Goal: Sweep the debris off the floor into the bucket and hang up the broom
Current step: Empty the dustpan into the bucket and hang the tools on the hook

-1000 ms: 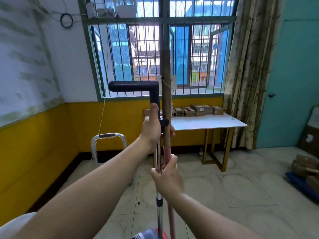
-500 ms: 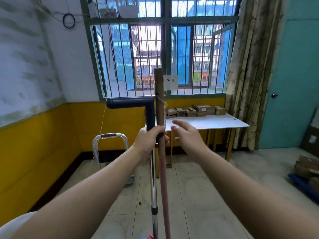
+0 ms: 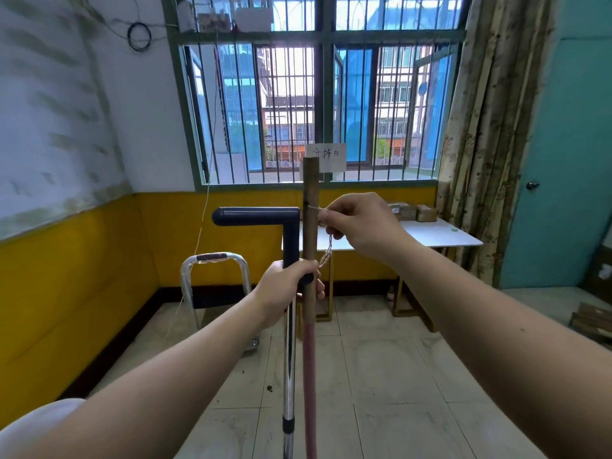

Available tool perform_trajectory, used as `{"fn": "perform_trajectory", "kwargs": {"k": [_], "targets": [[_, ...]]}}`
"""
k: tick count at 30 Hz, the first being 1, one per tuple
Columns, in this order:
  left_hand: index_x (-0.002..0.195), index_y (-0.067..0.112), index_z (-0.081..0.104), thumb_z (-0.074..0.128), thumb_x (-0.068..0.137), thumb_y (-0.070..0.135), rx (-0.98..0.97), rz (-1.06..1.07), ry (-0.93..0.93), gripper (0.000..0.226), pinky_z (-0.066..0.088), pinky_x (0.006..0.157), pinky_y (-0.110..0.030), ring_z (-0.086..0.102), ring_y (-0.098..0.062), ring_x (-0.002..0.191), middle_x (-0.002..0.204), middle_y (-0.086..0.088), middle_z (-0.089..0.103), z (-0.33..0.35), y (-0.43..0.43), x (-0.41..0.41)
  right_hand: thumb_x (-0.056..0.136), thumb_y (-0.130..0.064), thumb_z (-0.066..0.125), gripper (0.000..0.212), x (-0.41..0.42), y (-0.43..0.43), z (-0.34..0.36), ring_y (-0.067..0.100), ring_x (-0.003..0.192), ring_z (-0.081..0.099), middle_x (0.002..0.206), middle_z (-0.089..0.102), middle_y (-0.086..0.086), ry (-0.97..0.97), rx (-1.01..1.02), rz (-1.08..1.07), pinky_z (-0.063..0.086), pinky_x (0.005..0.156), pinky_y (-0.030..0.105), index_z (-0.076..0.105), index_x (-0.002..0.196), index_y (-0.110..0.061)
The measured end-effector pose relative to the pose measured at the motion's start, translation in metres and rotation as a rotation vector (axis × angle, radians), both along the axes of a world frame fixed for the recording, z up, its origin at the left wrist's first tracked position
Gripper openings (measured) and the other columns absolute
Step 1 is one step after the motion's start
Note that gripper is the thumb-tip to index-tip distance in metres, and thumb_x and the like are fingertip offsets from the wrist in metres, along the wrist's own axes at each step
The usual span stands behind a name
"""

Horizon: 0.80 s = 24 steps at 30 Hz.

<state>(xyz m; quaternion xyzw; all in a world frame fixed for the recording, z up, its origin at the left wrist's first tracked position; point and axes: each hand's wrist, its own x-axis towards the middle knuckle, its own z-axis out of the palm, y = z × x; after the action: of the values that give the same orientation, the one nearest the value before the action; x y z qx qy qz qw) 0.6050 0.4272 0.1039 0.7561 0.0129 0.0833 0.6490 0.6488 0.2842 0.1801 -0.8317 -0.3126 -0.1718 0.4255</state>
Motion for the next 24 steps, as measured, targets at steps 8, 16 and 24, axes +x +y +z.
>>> {"fn": "perform_trajectory", "kwargs": {"k": [8,16,24], "targets": [[0.091,0.007,0.063,0.049,0.097,0.028,0.038,0.008,0.061,0.026,0.053,0.09,-0.044,0.068,-0.024,0.085,0.085,-0.012,0.069,-0.011,0.012,-0.001,0.094,-0.029,0.054,0.021,0.006,-0.009,0.014,0.012,0.08,0.057,0.087,0.064,-0.004,-0.144,-0.255,-0.089,0.046,0.069,0.026,0.069,0.103,-0.016],[0.108,0.002,0.061,0.051,0.095,0.035,0.091,0.045,0.103,0.036,0.046,0.1,-0.051,0.07,-0.022,0.089,0.084,-0.007,0.073,-0.024,0.025,-0.004,0.098,-0.026,0.047,0.024,0.029,-0.017,0.033,0.023,0.101,0.06,0.116,0.065,0.005,-0.162,-0.137,-0.285,0.048,0.08,0.031,0.064,0.112,-0.018],[0.1,0.006,0.064,0.052,0.095,0.033,0.142,-0.034,0.127,0.03,0.046,0.101,-0.048,0.069,-0.024,0.093,0.09,-0.009,0.072,-0.035,0.016,-0.006,0.098,-0.018,0.05,0.018,0.012,0.011,0.052,0.019,0.065,0.067,0.081,0.068,0.009,0.227,0.313,0.031,0.053,0.058,0.025,0.058,0.112,-0.011]]}}
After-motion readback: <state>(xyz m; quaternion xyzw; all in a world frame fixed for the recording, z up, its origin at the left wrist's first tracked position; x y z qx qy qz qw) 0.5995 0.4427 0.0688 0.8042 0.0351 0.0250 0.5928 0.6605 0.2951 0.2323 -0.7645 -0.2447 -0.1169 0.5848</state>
